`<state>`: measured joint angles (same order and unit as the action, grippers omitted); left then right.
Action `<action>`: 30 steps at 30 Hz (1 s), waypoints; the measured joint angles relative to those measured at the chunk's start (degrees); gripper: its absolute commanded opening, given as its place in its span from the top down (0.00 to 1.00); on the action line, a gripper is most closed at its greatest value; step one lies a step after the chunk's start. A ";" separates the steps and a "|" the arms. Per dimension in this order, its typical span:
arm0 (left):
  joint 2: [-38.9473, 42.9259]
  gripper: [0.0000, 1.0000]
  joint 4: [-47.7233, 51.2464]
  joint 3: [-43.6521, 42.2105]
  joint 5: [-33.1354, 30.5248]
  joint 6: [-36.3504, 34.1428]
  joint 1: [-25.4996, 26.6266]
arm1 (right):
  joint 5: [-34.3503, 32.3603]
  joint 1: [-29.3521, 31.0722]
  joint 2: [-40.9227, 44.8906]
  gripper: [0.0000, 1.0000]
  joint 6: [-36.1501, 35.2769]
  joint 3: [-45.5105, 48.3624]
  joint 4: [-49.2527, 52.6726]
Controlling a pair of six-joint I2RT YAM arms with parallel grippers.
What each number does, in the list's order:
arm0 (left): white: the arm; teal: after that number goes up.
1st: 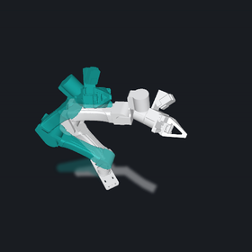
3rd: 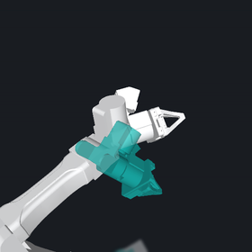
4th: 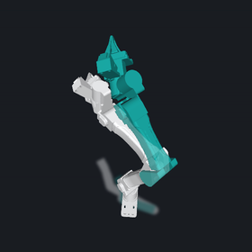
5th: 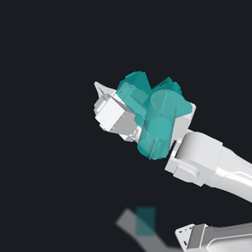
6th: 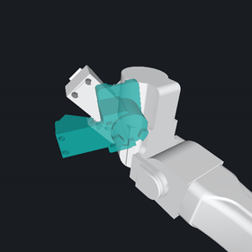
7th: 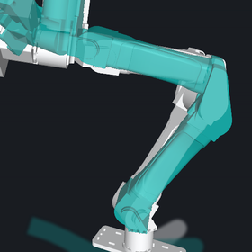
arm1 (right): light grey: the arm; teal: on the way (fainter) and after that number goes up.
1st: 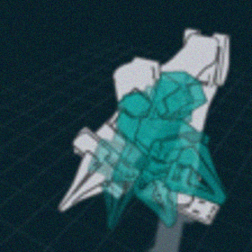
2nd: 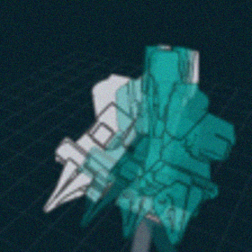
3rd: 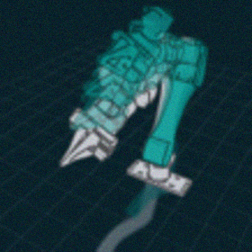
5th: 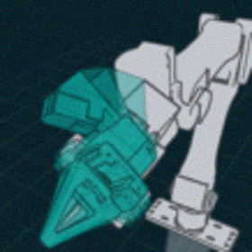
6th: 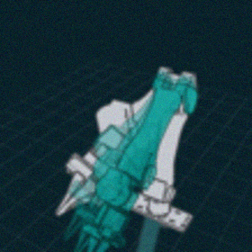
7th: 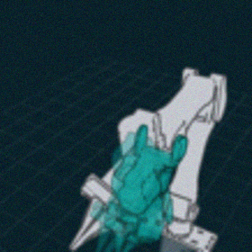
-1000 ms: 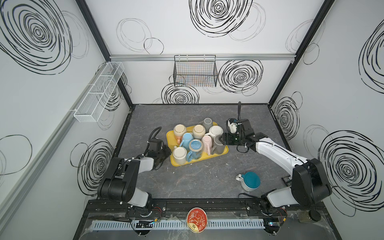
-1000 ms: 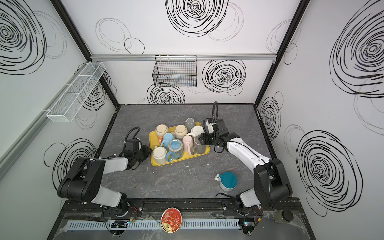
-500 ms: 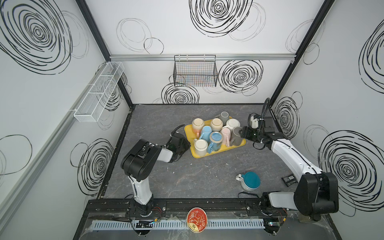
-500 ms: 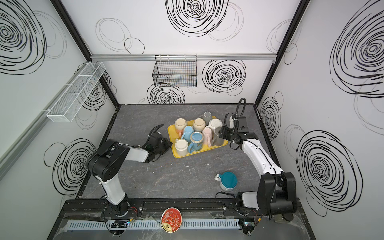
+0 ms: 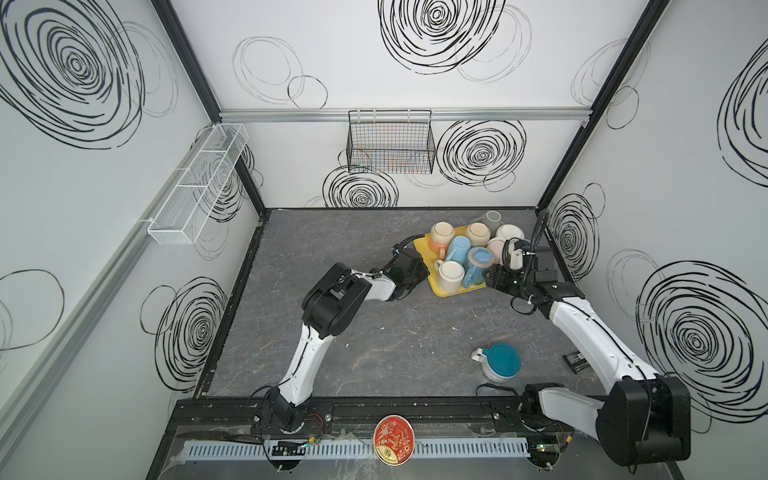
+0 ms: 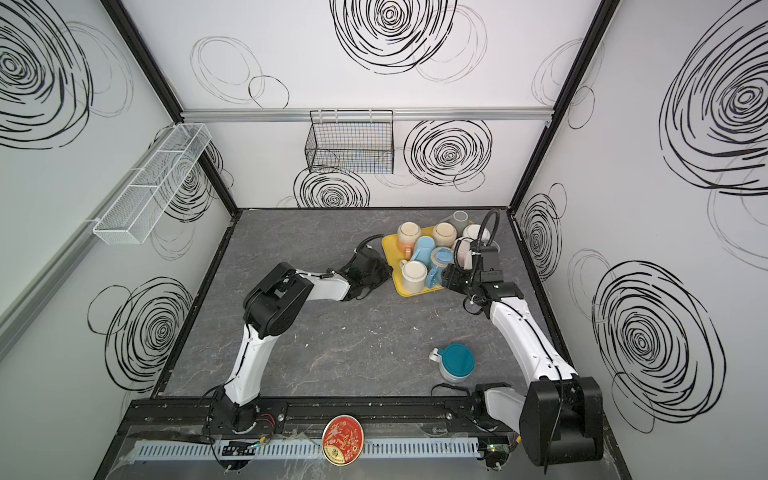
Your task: Turn the mug right side up
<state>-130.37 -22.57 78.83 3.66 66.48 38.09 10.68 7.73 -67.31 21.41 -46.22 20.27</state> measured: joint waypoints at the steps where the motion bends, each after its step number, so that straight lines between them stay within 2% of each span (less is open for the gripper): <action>1: -0.39 0.67 0.70 1.42 0.04 -0.70 0.31 | -0.33 1.03 -0.17 0.32 0.44 0.15 0.09; 6: -0.35 0.58 2.51 2.75 0.24 -3.54 0.90 | -3.52 6.78 -3.06 0.30 2.27 -0.20 0.20; 9: 1.64 0.55 3.54 0.66 0.33 -5.99 0.87 | -5.84 8.57 -6.56 0.30 3.37 -2.10 1.09; 15: 10.67 0.50 9.20 -5.73 -1.46 -12.83 0.63 | -10.91 8.41 -13.25 0.27 4.59 -7.58 2.21; 21: 19.19 0.48 10.47 -9.99 -3.08 -18.23 -0.28 | -12.70 6.84 -21.92 0.28 5.73 -14.40 3.08; 23: 20.81 0.48 10.36 -11.78 -3.08 -19.23 -0.70 | -13.68 6.58 -24.55 0.31 5.81 -16.15 3.74; 30: 21.86 0.47 10.43 -17.75 -2.91 -20.48 -1.84 | -16.87 6.38 -26.34 0.55 5.09 -17.35 6.16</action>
<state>-108.51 -12.14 61.08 0.75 46.00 36.25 -6.20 14.11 -93.65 26.50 -63.57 26.44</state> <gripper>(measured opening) 0.531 0.493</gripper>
